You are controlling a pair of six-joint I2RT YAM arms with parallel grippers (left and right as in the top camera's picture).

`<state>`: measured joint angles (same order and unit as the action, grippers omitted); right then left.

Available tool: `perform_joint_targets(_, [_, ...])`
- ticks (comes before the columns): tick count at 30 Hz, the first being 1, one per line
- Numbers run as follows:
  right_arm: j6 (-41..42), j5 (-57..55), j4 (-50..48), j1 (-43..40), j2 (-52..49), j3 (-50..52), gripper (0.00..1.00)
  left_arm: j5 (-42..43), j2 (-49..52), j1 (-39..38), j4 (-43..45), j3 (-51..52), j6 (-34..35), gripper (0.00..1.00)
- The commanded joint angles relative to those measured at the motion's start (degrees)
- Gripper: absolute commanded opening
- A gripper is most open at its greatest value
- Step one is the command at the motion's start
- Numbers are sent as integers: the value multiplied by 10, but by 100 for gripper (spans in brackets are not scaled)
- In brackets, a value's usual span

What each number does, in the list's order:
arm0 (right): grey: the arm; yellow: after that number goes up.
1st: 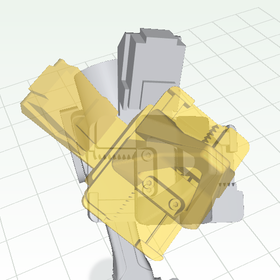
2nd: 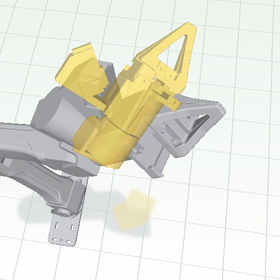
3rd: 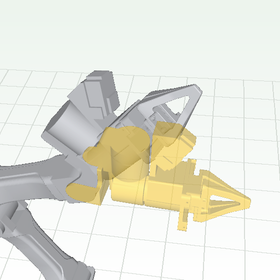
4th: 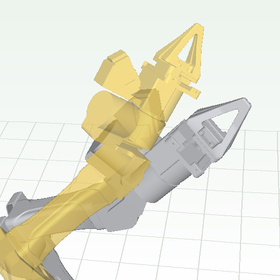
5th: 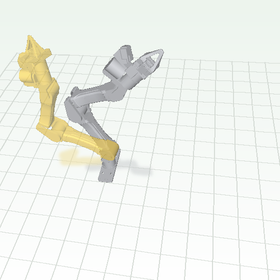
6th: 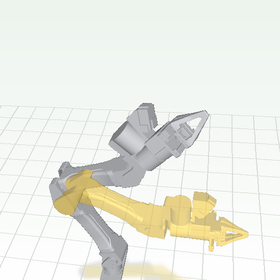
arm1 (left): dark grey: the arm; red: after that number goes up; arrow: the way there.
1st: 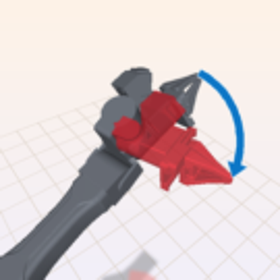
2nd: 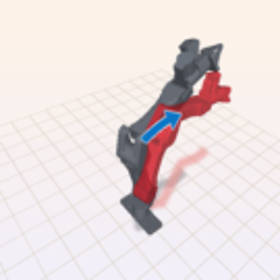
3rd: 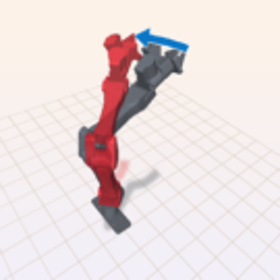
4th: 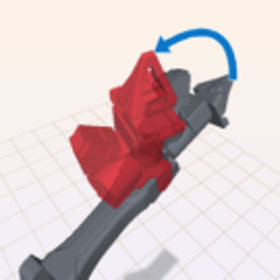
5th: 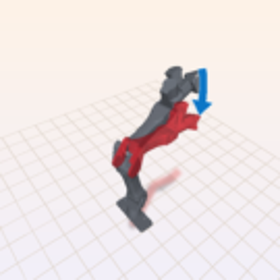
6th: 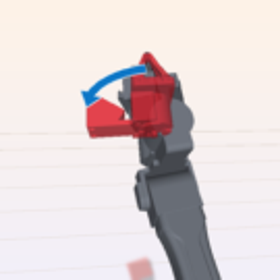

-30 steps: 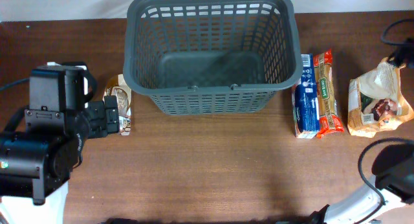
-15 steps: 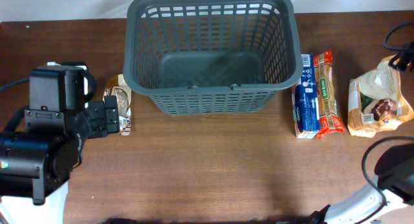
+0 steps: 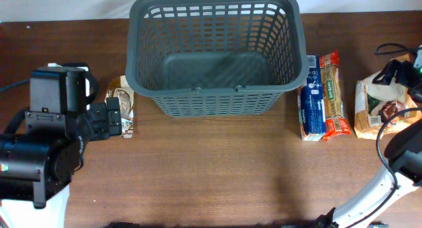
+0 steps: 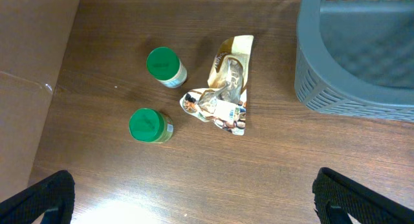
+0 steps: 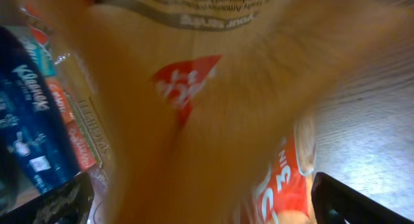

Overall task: Pack container
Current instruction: 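Grasp the paper food bag on the right with the right gripper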

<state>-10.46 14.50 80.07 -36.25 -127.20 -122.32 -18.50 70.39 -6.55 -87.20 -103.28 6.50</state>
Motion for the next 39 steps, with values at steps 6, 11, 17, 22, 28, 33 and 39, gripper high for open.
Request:
perform_joint_targets(6, [37,-24,-78,29,-25,141,99,-8,0,4,1,2,-1,99])
perform_joint_targets(11, [54,-27,-120,33,-25,202,76,-8,0,4,2,2,-1,99])
perform_joint_targets(17, [81,-31,-117,32,-24,209,4,-8,0,4,1,2,-1,99])
perform_joint_targets(22, [91,-30,-104,33,-15,207,4,-8,0,4,2,2,-1,99])
perform_joint_targets(28, [110,-30,-105,32,50,181,4,-8,0,4,1,2,-1,99])
perform_joint_targets(33, [150,-30,-104,33,120,125,4,-8,0,4,1,2,-1,99])
perform_joint_targets(39, [170,-32,-110,33,198,80,4,-8,0,4,1,2,-1,99])
